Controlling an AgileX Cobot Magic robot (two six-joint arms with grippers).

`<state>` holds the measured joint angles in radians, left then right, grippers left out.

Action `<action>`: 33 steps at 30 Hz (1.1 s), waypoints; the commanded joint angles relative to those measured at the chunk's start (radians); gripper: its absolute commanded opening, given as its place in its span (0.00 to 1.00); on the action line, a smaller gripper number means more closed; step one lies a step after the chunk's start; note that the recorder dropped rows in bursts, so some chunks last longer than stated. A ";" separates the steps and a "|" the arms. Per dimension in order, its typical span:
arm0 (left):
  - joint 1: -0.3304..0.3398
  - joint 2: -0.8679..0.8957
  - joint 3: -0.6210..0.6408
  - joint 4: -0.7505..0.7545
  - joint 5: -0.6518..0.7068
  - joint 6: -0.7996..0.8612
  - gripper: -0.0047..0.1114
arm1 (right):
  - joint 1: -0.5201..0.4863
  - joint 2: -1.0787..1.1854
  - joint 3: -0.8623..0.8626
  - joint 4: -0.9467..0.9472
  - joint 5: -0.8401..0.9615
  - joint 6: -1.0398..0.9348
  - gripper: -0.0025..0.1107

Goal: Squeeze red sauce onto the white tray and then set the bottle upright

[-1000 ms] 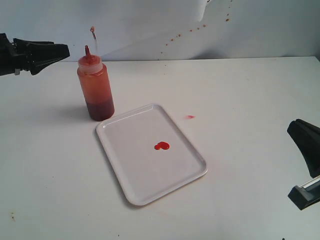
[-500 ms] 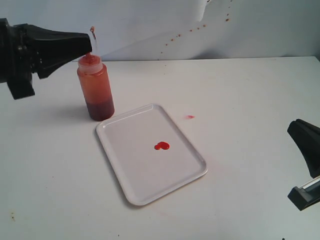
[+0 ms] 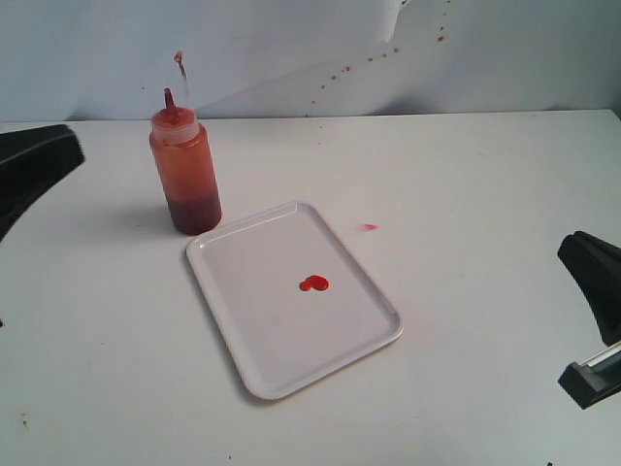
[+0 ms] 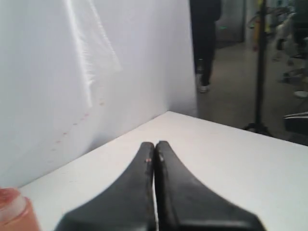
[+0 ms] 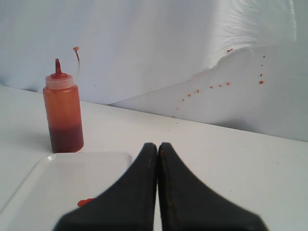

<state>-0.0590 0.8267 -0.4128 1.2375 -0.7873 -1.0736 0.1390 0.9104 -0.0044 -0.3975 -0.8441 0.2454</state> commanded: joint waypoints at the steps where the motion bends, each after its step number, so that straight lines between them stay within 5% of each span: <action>1: -0.003 -0.159 0.046 -0.020 0.143 0.002 0.04 | -0.001 -0.006 0.004 0.005 -0.009 -0.007 0.02; 12: -0.003 -0.378 0.048 -0.018 0.132 0.005 0.04 | -0.001 -0.006 0.004 0.005 -0.009 -0.007 0.02; 27: -0.003 -0.414 0.048 -0.016 0.139 0.038 0.04 | -0.001 -0.006 0.004 0.001 -0.009 -0.007 0.02; 33: 0.017 -0.501 0.057 -0.016 0.146 -0.068 0.04 | -0.001 -0.006 0.004 0.001 -0.009 -0.007 0.02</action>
<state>-0.0569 0.3754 -0.3656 1.2327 -0.6561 -1.0986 0.1390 0.9104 -0.0044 -0.3975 -0.8441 0.2454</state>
